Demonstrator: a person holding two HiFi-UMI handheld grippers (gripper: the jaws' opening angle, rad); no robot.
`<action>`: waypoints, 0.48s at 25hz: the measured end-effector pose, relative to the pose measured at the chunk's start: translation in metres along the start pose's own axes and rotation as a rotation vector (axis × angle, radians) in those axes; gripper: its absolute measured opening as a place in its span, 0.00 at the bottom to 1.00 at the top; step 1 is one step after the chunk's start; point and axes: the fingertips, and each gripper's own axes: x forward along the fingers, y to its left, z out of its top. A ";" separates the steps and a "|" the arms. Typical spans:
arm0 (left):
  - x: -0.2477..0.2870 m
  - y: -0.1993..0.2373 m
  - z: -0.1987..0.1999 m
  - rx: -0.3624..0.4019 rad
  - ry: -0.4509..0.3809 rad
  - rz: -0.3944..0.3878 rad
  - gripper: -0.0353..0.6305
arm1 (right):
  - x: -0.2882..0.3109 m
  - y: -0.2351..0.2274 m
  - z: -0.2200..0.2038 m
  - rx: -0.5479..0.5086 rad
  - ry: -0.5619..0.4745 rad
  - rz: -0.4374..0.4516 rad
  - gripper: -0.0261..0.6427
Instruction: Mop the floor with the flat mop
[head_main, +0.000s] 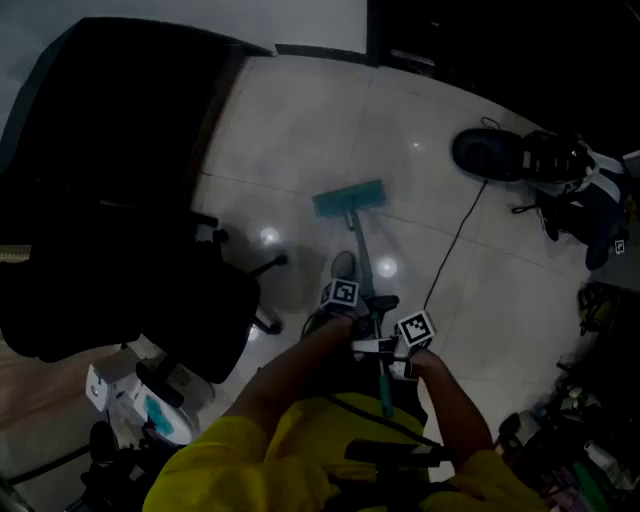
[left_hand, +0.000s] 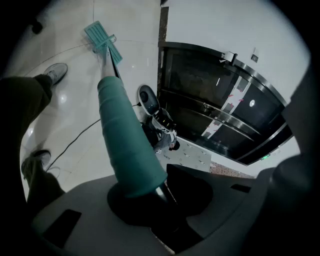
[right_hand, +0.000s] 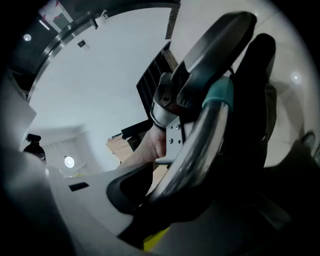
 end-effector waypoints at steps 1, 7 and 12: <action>-0.003 0.004 0.039 0.022 -0.006 -0.002 0.20 | 0.006 -0.010 0.035 -0.001 -0.001 -0.011 0.20; 0.019 0.024 0.199 0.076 0.091 0.048 0.21 | 0.010 -0.032 0.197 -0.025 -0.022 0.083 0.18; 0.019 0.020 0.247 0.094 0.195 0.103 0.22 | 0.021 -0.023 0.253 -0.078 -0.020 0.131 0.19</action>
